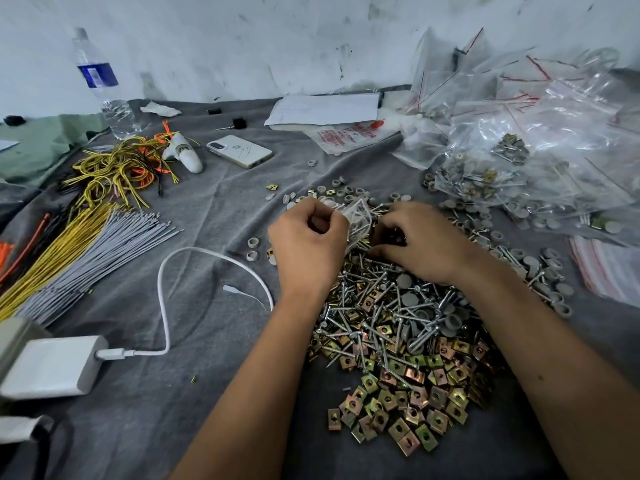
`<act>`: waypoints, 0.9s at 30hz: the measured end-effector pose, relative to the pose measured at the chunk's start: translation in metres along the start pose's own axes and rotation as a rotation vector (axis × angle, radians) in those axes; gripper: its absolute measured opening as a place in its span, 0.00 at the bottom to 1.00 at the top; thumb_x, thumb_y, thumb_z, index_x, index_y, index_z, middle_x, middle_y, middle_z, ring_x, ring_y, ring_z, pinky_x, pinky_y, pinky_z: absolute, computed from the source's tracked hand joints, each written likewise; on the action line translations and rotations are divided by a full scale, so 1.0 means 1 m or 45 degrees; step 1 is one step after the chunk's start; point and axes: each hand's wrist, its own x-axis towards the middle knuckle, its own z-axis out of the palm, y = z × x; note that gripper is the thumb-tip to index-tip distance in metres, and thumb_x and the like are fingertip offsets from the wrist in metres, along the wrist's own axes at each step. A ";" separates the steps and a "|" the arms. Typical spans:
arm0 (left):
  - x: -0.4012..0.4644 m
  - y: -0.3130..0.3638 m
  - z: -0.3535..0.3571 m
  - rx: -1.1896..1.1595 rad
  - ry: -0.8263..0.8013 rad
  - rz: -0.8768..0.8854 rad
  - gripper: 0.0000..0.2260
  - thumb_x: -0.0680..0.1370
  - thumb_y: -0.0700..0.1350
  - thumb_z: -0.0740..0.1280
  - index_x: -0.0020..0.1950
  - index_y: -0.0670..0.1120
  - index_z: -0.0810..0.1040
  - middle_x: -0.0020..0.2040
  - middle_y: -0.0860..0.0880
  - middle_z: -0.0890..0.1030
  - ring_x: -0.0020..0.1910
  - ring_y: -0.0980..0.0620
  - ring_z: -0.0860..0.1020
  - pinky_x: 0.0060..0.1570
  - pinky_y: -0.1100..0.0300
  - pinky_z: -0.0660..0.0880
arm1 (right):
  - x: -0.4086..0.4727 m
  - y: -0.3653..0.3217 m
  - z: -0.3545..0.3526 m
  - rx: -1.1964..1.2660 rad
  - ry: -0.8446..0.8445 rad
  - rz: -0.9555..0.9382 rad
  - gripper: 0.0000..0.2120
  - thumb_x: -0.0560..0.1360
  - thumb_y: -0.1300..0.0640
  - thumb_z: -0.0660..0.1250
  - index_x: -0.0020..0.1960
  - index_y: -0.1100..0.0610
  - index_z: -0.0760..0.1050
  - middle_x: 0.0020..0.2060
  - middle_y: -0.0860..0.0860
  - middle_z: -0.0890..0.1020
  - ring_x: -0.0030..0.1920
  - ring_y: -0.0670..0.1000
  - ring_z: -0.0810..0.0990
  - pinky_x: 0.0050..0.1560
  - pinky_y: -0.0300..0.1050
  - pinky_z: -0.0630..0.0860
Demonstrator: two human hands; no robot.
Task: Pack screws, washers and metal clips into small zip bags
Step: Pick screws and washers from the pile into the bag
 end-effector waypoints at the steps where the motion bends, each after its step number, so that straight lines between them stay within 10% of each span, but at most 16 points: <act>1: 0.000 0.000 0.000 -0.005 0.003 -0.001 0.09 0.73 0.37 0.70 0.34 0.45 0.80 0.27 0.54 0.76 0.25 0.59 0.70 0.26 0.66 0.66 | 0.000 0.000 0.000 0.033 0.055 -0.013 0.09 0.73 0.46 0.77 0.47 0.50 0.85 0.46 0.46 0.79 0.46 0.46 0.78 0.47 0.42 0.70; 11: 0.000 -0.001 0.000 0.007 -0.006 -0.001 0.09 0.74 0.38 0.71 0.34 0.46 0.79 0.30 0.52 0.79 0.25 0.60 0.71 0.27 0.61 0.70 | -0.002 -0.005 -0.010 1.075 0.439 -0.116 0.06 0.76 0.58 0.75 0.50 0.49 0.86 0.45 0.49 0.87 0.44 0.47 0.85 0.42 0.39 0.81; 16: 0.001 -0.002 0.000 0.008 -0.011 0.024 0.09 0.74 0.37 0.71 0.34 0.46 0.79 0.29 0.52 0.79 0.26 0.60 0.72 0.27 0.65 0.69 | -0.002 -0.009 -0.001 0.678 0.344 -0.196 0.09 0.73 0.56 0.77 0.53 0.52 0.87 0.47 0.45 0.86 0.48 0.47 0.84 0.52 0.48 0.81; 23: 0.001 -0.002 0.000 -0.002 0.020 0.004 0.10 0.74 0.37 0.70 0.34 0.46 0.79 0.25 0.59 0.75 0.26 0.60 0.71 0.27 0.67 0.66 | -0.001 -0.004 -0.001 0.650 0.540 -0.037 0.04 0.76 0.53 0.75 0.50 0.51 0.85 0.40 0.41 0.85 0.41 0.40 0.83 0.43 0.32 0.78; 27: 0.001 -0.001 -0.001 -0.012 0.088 -0.015 0.09 0.74 0.38 0.70 0.34 0.45 0.80 0.25 0.58 0.75 0.26 0.60 0.71 0.28 0.68 0.66 | -0.001 -0.002 0.004 0.155 0.226 -0.083 0.11 0.74 0.43 0.74 0.50 0.49 0.84 0.40 0.37 0.78 0.41 0.36 0.77 0.41 0.32 0.68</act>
